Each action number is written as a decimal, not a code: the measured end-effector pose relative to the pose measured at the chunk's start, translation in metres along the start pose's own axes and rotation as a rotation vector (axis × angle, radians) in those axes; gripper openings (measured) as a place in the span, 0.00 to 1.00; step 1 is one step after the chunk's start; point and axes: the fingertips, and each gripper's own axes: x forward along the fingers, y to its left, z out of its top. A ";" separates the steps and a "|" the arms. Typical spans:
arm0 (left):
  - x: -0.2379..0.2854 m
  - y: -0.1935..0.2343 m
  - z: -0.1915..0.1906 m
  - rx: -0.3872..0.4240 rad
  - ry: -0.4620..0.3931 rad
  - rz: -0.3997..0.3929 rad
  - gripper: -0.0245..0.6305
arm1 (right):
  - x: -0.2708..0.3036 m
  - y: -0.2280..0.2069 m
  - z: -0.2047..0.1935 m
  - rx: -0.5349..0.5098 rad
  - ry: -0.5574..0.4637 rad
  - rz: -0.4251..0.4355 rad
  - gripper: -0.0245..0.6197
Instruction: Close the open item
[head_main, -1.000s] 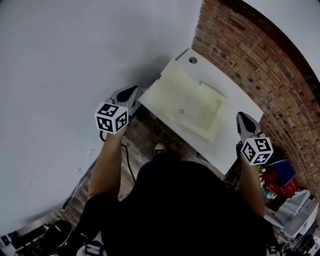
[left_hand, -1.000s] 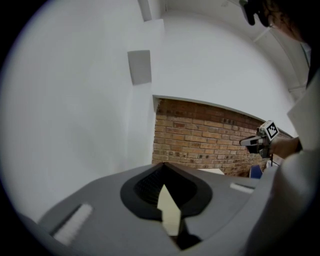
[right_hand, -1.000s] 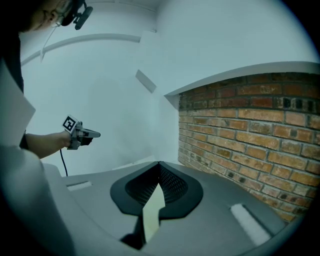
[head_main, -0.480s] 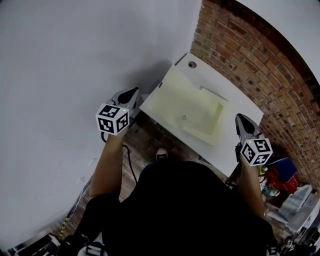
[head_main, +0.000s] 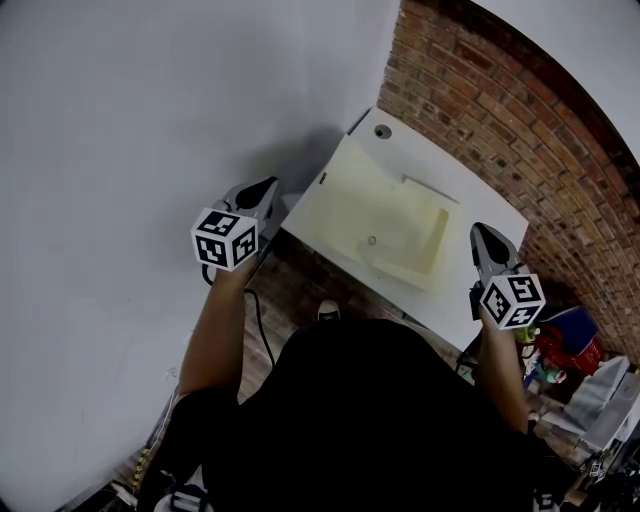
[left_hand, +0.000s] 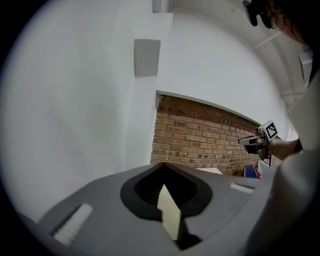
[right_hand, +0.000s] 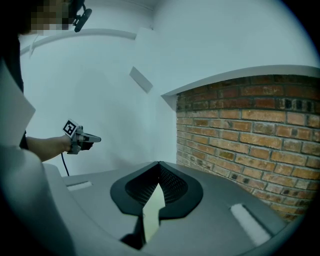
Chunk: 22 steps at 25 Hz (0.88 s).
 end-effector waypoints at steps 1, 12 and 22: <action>0.003 0.002 0.000 0.002 0.002 -0.006 0.04 | 0.002 0.000 0.000 0.002 -0.001 -0.004 0.04; 0.030 0.021 -0.002 0.001 0.018 -0.073 0.04 | 0.035 0.006 -0.005 0.005 0.022 -0.041 0.04; 0.047 0.035 -0.002 0.004 0.043 -0.102 0.04 | 0.061 0.004 -0.018 0.028 0.050 -0.051 0.04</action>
